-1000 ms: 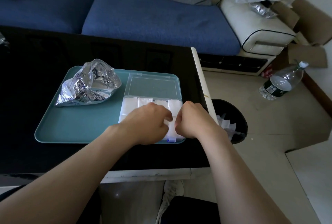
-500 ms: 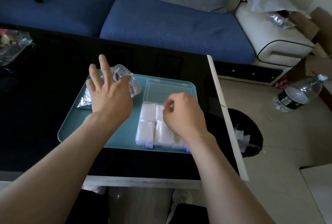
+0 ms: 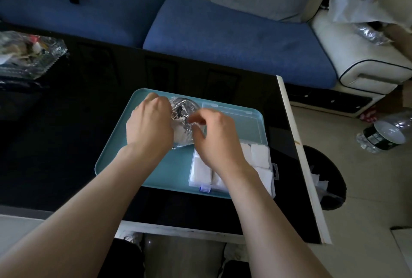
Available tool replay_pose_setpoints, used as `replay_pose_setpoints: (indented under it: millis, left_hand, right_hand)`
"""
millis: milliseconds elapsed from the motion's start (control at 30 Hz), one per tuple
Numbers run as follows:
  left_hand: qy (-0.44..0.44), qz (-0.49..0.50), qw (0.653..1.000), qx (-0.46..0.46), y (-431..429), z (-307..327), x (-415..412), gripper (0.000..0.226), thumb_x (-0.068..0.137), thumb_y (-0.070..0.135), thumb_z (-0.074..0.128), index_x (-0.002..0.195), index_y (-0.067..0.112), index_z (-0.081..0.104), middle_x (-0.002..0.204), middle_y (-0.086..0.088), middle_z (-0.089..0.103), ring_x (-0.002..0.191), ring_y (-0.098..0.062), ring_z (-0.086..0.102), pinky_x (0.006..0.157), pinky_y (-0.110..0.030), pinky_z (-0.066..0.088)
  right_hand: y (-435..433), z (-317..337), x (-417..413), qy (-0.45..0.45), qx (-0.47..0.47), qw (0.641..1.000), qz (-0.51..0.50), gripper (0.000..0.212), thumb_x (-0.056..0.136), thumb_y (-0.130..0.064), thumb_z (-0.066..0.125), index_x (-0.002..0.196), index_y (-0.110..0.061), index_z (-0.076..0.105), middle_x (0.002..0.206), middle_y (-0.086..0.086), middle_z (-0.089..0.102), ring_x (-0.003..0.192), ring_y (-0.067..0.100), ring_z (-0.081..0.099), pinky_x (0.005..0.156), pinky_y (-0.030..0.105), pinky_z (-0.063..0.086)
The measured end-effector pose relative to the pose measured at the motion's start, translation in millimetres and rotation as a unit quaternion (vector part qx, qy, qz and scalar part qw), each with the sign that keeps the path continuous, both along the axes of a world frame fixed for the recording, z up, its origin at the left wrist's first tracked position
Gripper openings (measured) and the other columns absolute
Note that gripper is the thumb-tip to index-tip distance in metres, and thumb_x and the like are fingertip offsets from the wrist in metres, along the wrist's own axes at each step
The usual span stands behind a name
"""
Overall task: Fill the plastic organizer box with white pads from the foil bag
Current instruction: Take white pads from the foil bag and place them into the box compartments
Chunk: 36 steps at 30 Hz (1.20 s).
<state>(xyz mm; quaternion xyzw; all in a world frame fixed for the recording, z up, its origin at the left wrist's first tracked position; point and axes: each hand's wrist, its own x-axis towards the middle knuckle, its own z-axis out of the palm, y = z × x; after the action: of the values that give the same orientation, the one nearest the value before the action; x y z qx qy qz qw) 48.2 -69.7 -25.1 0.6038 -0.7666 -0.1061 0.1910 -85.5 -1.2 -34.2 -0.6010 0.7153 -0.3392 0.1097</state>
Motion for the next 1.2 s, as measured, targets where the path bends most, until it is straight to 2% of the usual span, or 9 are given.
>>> replay_pose_setpoints:
  millis: [167,333,433,500,700,800,967,1067,1200]
  left_hand:
    - [-0.009,-0.007,1.000,0.023,-1,-3,10,0.048,0.083,-0.007,0.067,0.118,0.014,0.042,0.113,-0.011,0.053,0.077,-0.033,0.052,0.059,-0.042,0.038]
    - [-0.036,-0.019,0.998,0.039,-10,-14,16,0.073,0.091,0.011,0.070,0.147,0.017,0.024,0.107,-0.011,0.060,0.078,-0.034,0.054,0.064,-0.042,0.041]
    - [-0.090,-0.030,0.995,0.026,-13,-21,19,0.025,0.094,0.026,0.068,0.107,0.016,0.048,0.101,-0.009,0.065,0.097,-0.036,0.053,0.077,-0.039,0.034]
    - [-0.095,-0.021,0.995,0.032,-13,-20,20,0.017,0.097,0.030,0.063,0.091,0.018,0.052,0.098,-0.004,0.061,0.111,-0.034,0.048,0.084,-0.039,0.032]
    - [0.089,-0.005,0.989,0.116,-18,-12,21,0.007,0.095,0.014,0.049,0.093,0.009,0.053,0.096,-0.014,0.062,0.092,-0.041,0.056,0.079,-0.047,0.050]
    - [0.147,0.029,0.976,0.158,-14,-4,17,0.014,0.095,0.014,0.044,0.102,0.010,0.055,0.102,-0.014,0.062,0.096,-0.040,0.058,0.088,-0.053,0.055]
    - [0.231,0.071,0.953,0.186,-14,-3,9,0.020,0.096,0.010,0.041,0.109,0.007,0.056,0.103,-0.009,0.056,0.083,-0.025,0.055,0.066,-0.037,0.046]
    - [0.277,0.099,0.936,0.192,-21,-4,9,0.018,0.098,0.014,0.043,0.098,0.007,0.060,0.098,-0.010,0.060,0.078,-0.027,0.055,0.063,-0.033,0.042]
    - [0.316,0.110,0.922,0.192,-25,-3,13,0.022,0.097,0.013,0.045,0.082,0.007,0.061,0.080,-0.009,0.062,0.069,-0.026,0.053,0.060,-0.033,0.042]
  right_hand:
    - [-6,-14,13,-0.019,0.096,0.992,0.076,0.027,0.099,-0.005,0.067,0.120,-0.019,0.076,0.116,-0.001,0.078,0.107,0.013,0.073,0.098,0.033,0.059]
    - [-15,-24,18,0.007,0.117,0.992,0.055,0.022,0.094,-0.012,0.071,0.114,-0.015,0.077,0.109,0.008,0.077,0.097,0.027,0.073,0.086,0.042,0.061]
    - [-19,-28,22,0.056,0.118,0.990,0.053,0.030,0.082,-0.017,0.081,0.111,-0.015,0.075,0.110,0.005,0.073,0.101,0.026,0.068,0.088,0.040,0.058]
    - [-20,-28,24,0.068,0.111,0.990,0.052,0.038,0.077,-0.018,0.084,0.113,-0.016,0.073,0.113,0.003,0.071,0.104,0.024,0.067,0.089,0.037,0.057]
    - [-21,-21,21,0.027,0.067,0.996,0.043,0.057,0.074,-0.017,0.089,0.126,-0.017,0.068,0.125,0.000,0.069,0.113,0.021,0.064,0.095,0.033,0.054]
    - [-21,-20,19,0.007,0.068,0.997,0.039,0.062,0.075,-0.016,0.090,0.131,-0.019,0.064,0.126,-0.002,0.068,0.113,0.019,0.063,0.092,0.030,0.052]
    - [-20,-16,14,-0.037,0.046,0.998,0.011,0.046,0.077,-0.019,0.091,0.116,-0.017,0.067,0.106,-0.006,0.072,0.091,0.011,0.064,0.077,0.021,0.052]
    - [-20,-15,11,0.006,-0.004,1.000,0.012,0.030,0.079,-0.020,0.089,0.105,-0.015,0.075,0.100,-0.004,0.069,0.090,0.015,0.064,0.077,0.032,0.055]
    - [-17,-10,9,0.051,-0.048,0.997,0.031,0.020,0.081,-0.016,0.089,0.098,-0.012,0.079,0.101,-0.001,0.064,0.085,0.017,0.062,0.073,0.031,0.051]
